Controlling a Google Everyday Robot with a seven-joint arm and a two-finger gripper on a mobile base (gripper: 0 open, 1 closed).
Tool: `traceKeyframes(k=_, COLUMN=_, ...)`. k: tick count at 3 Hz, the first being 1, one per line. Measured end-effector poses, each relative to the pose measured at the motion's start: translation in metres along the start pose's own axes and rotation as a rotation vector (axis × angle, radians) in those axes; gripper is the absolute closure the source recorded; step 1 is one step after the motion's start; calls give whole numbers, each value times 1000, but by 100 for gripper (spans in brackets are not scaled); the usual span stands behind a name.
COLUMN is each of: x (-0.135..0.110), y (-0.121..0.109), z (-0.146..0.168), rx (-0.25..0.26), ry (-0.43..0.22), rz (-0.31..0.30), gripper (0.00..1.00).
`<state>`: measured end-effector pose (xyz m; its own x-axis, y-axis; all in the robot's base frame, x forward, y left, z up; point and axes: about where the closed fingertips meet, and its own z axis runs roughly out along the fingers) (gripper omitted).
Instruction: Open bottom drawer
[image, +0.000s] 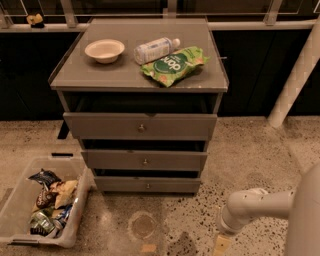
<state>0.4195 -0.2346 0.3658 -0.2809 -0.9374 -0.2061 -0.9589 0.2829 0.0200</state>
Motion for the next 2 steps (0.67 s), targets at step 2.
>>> traceKeyframes(k=2, x=-11, y=-94, z=-11, rx=282, ry=-20, rz=-69, gripper=0)
